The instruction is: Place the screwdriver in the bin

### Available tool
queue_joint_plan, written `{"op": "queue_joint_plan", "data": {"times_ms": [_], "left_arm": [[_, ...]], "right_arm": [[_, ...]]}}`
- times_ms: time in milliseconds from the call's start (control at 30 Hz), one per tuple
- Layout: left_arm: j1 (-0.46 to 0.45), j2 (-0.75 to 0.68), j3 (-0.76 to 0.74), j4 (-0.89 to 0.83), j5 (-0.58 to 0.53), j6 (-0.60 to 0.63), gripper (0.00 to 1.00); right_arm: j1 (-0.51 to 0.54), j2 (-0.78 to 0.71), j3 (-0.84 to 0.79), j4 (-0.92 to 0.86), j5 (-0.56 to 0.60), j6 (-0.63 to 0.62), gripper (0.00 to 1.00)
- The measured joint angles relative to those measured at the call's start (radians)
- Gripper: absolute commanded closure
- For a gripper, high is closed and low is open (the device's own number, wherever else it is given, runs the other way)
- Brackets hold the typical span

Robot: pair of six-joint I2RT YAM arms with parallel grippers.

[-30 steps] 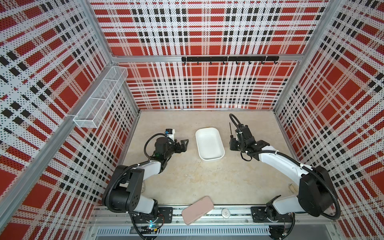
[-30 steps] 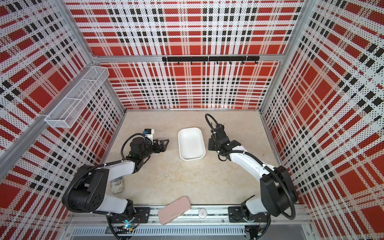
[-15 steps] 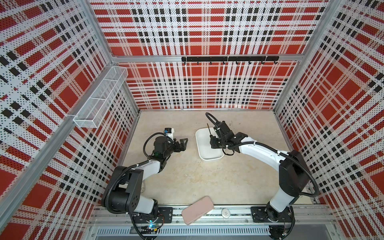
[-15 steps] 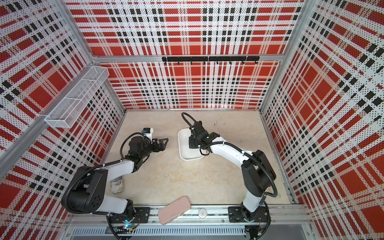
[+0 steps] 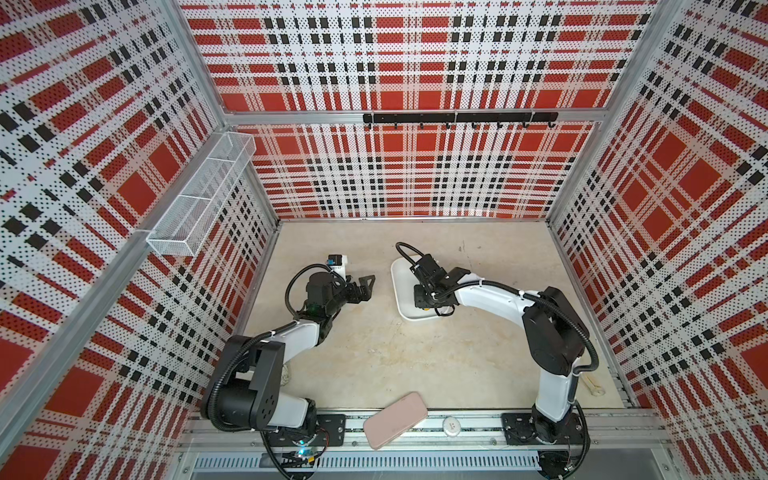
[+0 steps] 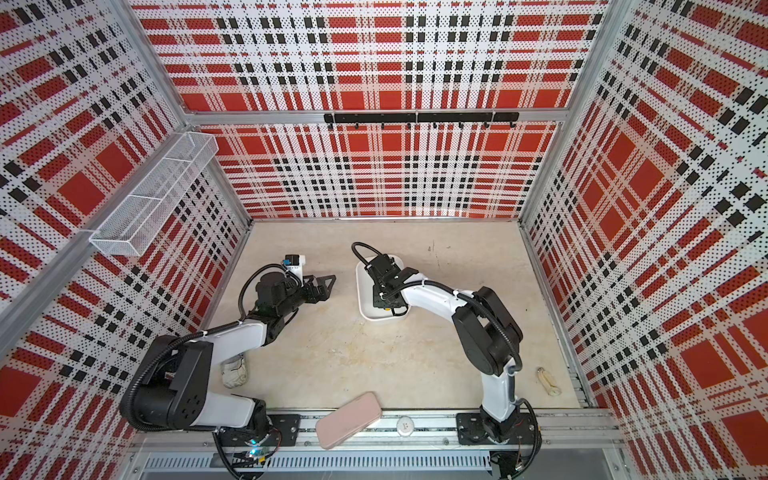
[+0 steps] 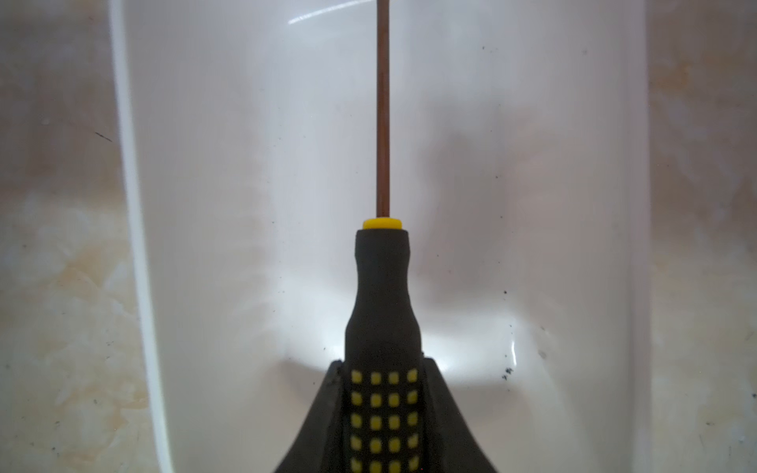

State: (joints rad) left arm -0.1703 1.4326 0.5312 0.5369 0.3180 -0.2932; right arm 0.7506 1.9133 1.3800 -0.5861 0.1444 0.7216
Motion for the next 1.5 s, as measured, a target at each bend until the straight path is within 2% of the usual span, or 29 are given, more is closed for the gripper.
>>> {"op": "queue_joint_plan", "data": {"times_ms": [100, 300, 467, 633, 700, 733, 1000, 1167, 1333, 1500], "left_arm": [[0.000, 0.000, 0.000, 0.000, 0.000, 0.003, 0.02], [0.000, 0.000, 0.000, -0.006, -0.001, 0.006, 0.02], [0.000, 0.000, 0.000, -0.008, -0.001, 0.006, 0.02], [0.000, 0.000, 0.000, -0.008, -0.004, 0.008, 0.02], [0.000, 0.000, 0.000, -0.010, -0.007, 0.010, 0.02], [0.000, 0.000, 0.000, -0.013, -0.008, 0.010, 0.02], [0.001, -0.002, 0.000, -0.034, -0.016, 0.013, 0.02], [0.002, -0.018, 0.000, -0.056, -0.041, 0.018, 0.02], [0.011, -0.063, 0.001, -0.058, -0.100, 0.032, 0.02], [0.023, -0.117, 0.001, -0.058, -0.197, 0.076, 0.02]], "right_arm": [[0.000, 0.026, 0.000, -0.001, 0.006, 0.013, 1.00], [0.000, 0.054, 0.000, 0.002, 0.011, 0.029, 0.91], [0.000, 0.065, 0.000, 0.017, 0.017, 0.033, 0.73], [0.002, 0.069, 0.000, 0.022, 0.019, 0.036, 0.66], [0.002, 0.069, 0.000, 0.021, 0.024, 0.032, 0.55], [0.002, 0.069, 0.001, 0.019, 0.027, 0.032, 0.53], [0.010, 0.052, 0.001, 0.008, 0.063, -0.019, 0.47], [0.018, -0.085, -0.024, 0.040, 0.080, -0.090, 0.47], [0.005, -0.360, -0.140, 0.131, 0.169, -0.208, 0.47], [-0.111, -0.632, -0.365, 0.251, 0.245, -0.314, 0.45]]}}
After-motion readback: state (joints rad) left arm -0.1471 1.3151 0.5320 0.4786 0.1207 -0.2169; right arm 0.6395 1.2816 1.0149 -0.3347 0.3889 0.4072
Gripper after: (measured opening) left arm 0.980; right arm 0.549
